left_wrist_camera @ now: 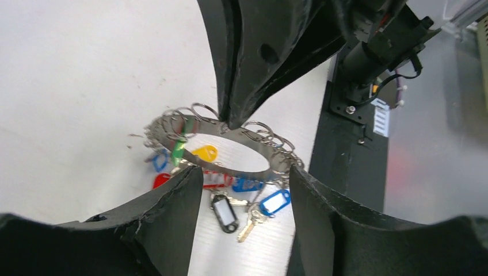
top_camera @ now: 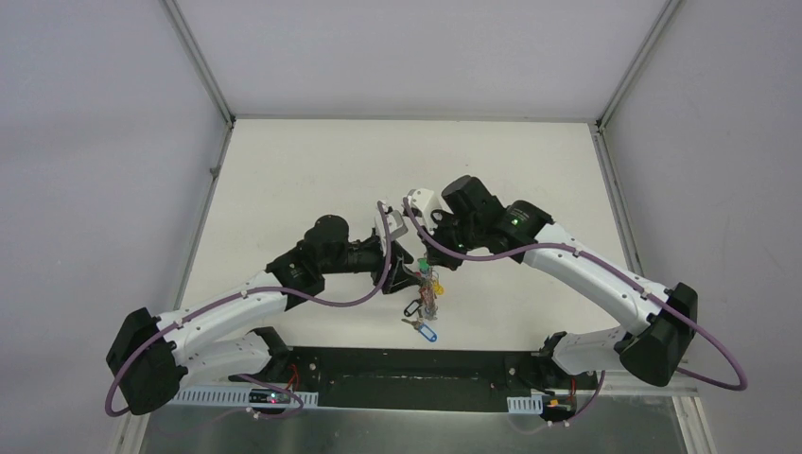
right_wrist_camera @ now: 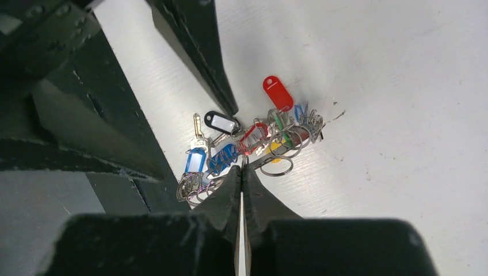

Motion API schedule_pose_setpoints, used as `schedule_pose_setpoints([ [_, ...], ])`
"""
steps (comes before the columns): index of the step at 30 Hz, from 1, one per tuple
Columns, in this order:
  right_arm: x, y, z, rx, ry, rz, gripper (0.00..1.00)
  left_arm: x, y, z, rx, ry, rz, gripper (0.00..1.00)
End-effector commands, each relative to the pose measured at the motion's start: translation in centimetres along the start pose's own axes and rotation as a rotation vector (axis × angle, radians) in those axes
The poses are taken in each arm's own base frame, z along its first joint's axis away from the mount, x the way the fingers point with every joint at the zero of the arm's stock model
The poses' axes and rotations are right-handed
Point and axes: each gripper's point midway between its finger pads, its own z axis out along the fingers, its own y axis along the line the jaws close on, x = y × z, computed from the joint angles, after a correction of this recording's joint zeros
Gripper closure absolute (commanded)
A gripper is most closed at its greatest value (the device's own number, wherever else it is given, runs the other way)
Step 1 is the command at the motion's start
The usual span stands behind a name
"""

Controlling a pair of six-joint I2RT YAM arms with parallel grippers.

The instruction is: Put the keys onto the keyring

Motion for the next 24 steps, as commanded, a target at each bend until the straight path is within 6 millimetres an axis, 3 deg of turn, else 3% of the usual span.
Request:
schedule_pose_setpoints([
  [1,-3.1,-1.0,-0.4,0.081,-0.129,0.076,1.00,-1.1,0.3,0.6,-0.067,-0.019,-0.162,0.39],
  [7,-3.7,-1.9,1.0,0.128,-0.140,0.229,1.00,-0.5,-0.1,1.8,-0.126,-0.078,-0.271,0.25],
  [11,-4.0,-2.0,1.2,0.136,-0.146,0.275,1.00,1.2,-0.4,3.4,-0.149,-0.031,-0.271,0.24],
  [17,-3.7,-2.2,0.9,0.146,-0.140,0.273,1.00,4.6,1.4,4.2,-0.283,0.102,-0.223,0.36],
  [24,-2.8,-1.5,0.6,0.110,-0.091,0.220,1.00,4.9,1.6,2.5,-0.313,0.142,-0.160,0.52],
])
